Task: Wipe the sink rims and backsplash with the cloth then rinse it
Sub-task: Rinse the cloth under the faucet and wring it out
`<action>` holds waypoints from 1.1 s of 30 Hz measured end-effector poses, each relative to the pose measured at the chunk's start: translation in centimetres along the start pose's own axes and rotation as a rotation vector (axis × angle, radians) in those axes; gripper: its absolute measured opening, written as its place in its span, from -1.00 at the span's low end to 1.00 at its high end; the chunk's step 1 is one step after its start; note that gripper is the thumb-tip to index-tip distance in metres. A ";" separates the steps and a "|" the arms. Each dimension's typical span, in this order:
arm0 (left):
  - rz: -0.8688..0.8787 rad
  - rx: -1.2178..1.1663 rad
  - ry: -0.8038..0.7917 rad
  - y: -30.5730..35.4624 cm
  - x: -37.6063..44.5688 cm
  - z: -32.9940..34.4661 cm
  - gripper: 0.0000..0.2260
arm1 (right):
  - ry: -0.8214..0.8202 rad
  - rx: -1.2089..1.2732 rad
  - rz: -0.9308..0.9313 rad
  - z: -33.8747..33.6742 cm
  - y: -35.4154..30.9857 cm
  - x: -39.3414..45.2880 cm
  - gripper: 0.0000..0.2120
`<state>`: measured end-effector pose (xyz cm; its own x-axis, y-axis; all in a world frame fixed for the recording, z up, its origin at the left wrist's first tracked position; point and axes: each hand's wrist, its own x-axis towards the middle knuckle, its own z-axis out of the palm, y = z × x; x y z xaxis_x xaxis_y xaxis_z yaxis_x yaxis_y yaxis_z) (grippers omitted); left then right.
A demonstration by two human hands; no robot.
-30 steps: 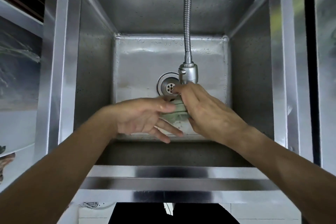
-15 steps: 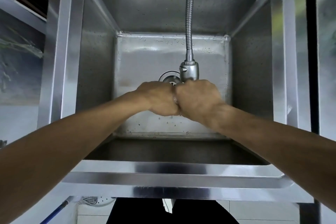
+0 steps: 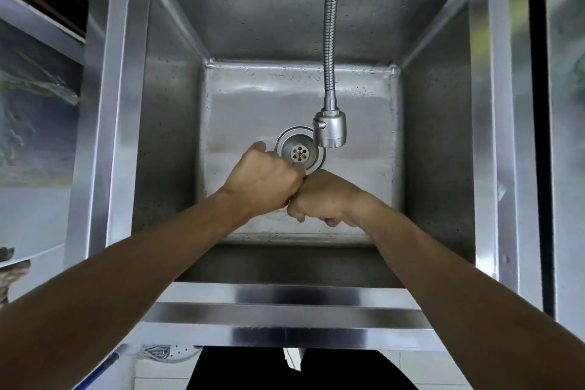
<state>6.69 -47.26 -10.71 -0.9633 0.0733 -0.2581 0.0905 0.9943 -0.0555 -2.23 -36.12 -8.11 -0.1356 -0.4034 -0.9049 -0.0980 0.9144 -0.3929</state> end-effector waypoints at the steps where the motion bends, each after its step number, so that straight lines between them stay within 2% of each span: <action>1: -0.037 -0.079 -0.041 0.1 0.1 -0.4 -0.88 | 0.070 -0.064 -0.052 0.1 0.3 -0.1 -0.80; 2: -0.094 -0.193 -0.171 0.0 0.3 -1.3 -0.91 | 0.166 -0.167 -0.133 0.1 0.6 -0.3 -0.89; 4: -0.171 -0.626 -0.559 -1.0 0.6 -3.1 -0.82 | 0.382 -0.417 -0.288 0.2 1.5 -1.3 -0.65; 5: -0.166 -0.870 -0.703 -1.6 0.8 -3.9 -0.77 | 0.477 -0.505 -0.362 0.1 1.9 -2.1 -0.57; 7: -0.174 -1.177 -0.837 -3.1 1.0 -5.2 -0.77 | 0.666 -0.624 -0.505 -0.3 2.5 -3.2 -0.51; 9: -0.201 -1.248 -0.869 -4.3 1.4 -6.2 -0.72 | 0.798 -0.709 -0.560 -0.7 2.6 -4.0 -0.47; 11: -0.190 -1.220 -0.910 -4.7 2.0 -6.9 -0.72 | 0.759 -0.674 -0.580 -1.0 2.3 -4.5 -0.45; 13: -0.160 -1.121 -0.928 -4.3 2.8 -7.0 -0.81 | 0.551 -0.460 -0.549 -1.7 1.6 -5.2 -0.44; 15: -0.105 -0.872 -0.790 -3.8 3.2 -7.1 -0.84 | 0.250 -0.191 -0.399 -3.8 1.2 -5.8 -0.41; 17: -0.033 -0.585 -0.514 -3.5 2.9 -7.1 -0.83 | 0.025 0.010 -0.302 -6.4 1.3 -5.8 -0.31; 20: 0.053 -0.499 -0.058 -3.5 2.0 -6.8 -0.80 | -0.199 0.080 -0.299 -8.6 2.4 -4.5 -0.27; 23: 0.169 -0.292 0.286 -3.2 1.8 -6.8 -0.76 | -0.532 0.267 -0.297 -8.0 3.0 -2.6 -0.16; 26: 0.280 -0.012 0.489 -3.2 1.9 -6.6 -0.78 | -0.887 0.423 -0.345 -7.2 3.2 -1.2 -0.16; 28: 0.338 0.144 0.562 -3.4 1.8 -6.6 -0.81 | -1.053 0.553 -0.358 -6.8 3.2 -1.0 -0.20; 29: 0.363 0.187 0.573 -3.6 1.8 -6.5 -0.81 | -1.084 0.588 -0.346 -6.6 3.0 -1.1 -0.28; 30: 0.379 0.212 0.556 -3.7 1.7 -6.5 -0.79 | -1.034 0.581 -0.324 -6.3 2.7 -1.3 -0.43; 31: 0.384 0.231 0.513 -3.8 1.6 -6.4 -0.78 | -0.897 0.515 -0.300 -5.9 2.3 -1.7 -0.62; 32: 0.379 0.235 0.435 -3.9 1.5 -6.3 -0.79 | -0.715 0.397 -0.268 -5.5 1.7 -2.1 -0.72; 33: 0.363 0.207 0.327 -3.7 1.5 -6.4 -0.83 | -0.505 0.253 -0.226 -5.1 1.0 -2.4 -0.70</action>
<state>3.30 -50.39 -4.70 -0.8861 0.4632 0.0160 0.4492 0.8668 -0.2165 -7.09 -34.39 -5.52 0.3522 -0.5784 -0.7358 0.1758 0.8131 -0.5550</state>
